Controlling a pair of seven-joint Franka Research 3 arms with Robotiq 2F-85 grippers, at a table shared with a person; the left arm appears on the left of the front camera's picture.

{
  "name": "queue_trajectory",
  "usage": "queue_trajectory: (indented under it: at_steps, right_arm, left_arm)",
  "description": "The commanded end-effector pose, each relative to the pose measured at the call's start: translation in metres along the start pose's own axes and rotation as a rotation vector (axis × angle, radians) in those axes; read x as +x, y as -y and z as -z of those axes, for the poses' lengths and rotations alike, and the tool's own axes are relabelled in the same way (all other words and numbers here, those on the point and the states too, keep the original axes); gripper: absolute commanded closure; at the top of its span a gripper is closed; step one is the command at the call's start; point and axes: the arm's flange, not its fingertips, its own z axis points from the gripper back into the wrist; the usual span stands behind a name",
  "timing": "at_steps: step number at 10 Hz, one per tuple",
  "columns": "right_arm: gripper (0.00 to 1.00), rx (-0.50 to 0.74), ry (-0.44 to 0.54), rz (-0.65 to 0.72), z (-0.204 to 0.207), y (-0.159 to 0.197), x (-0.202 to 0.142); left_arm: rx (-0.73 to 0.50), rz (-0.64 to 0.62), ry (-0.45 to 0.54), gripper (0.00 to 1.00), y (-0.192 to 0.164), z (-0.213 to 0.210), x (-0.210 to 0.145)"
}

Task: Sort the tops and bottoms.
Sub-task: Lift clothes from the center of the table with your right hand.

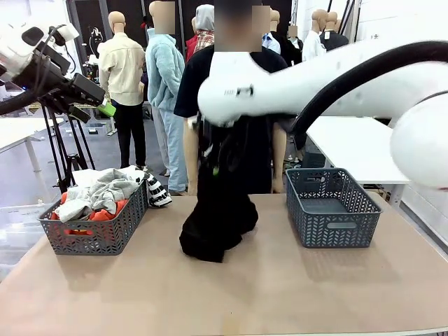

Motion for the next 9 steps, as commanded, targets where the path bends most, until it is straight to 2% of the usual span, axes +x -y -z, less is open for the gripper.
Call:
queue_trajectory:
  at_steps: [1,5,7,9]
  right_arm:
    - [1.0,-0.098,0.066,0.004,-0.036,-0.014,-0.018]
    - [1.0,-0.265,0.278,-0.022,-0.123,-0.032,-0.023]
    - [1.0,-0.325,0.35,-0.021,-0.155,-0.04,-0.029]
    - [1.0,-0.35,0.38,-0.012,-0.174,-0.045,-0.034]
  left_arm:
    - [-0.01,-0.009,0.007,0.0,0.0,0.0,0.0]
    - [-0.01,-0.009,0.007,0.0,0.0,0.0,0.0]
    - [-0.01,-0.009,0.007,0.0,0.0,0.0,0.0]
    - [-0.01,-0.009,0.007,0.0,0.0,0.0,0.0]
